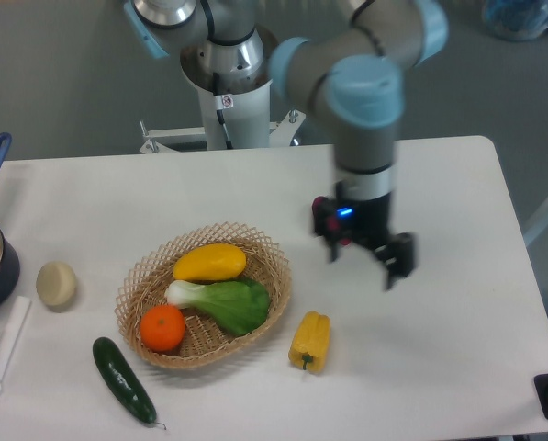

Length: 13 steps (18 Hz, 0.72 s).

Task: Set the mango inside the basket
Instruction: 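Open the gripper to release the mango and raise away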

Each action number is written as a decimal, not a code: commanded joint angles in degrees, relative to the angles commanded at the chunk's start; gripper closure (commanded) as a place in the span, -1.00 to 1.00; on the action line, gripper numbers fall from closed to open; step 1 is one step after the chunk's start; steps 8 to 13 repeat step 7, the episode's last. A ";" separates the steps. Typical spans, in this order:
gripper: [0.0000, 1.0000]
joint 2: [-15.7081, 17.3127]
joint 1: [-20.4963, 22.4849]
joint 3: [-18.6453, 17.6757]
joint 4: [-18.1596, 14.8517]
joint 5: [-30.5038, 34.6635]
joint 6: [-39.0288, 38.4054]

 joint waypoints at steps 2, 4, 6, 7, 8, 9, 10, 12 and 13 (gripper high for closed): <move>-1.00 0.09 2.11 0.35 -0.09 0.82 2.30; -1.00 1.57 4.56 -0.17 -0.70 0.82 2.48; -1.00 3.16 6.94 -0.52 -2.11 -0.05 4.93; -1.00 4.12 8.69 -0.70 -2.81 -1.28 6.60; -1.00 4.12 8.69 -0.70 -2.81 -1.28 6.60; -1.00 4.12 8.69 -0.70 -2.81 -1.28 6.60; -1.00 4.12 8.69 -0.70 -2.81 -1.28 6.60; -1.00 4.12 8.69 -0.70 -2.81 -1.28 6.60; -1.00 4.12 8.69 -0.70 -2.81 -1.28 6.60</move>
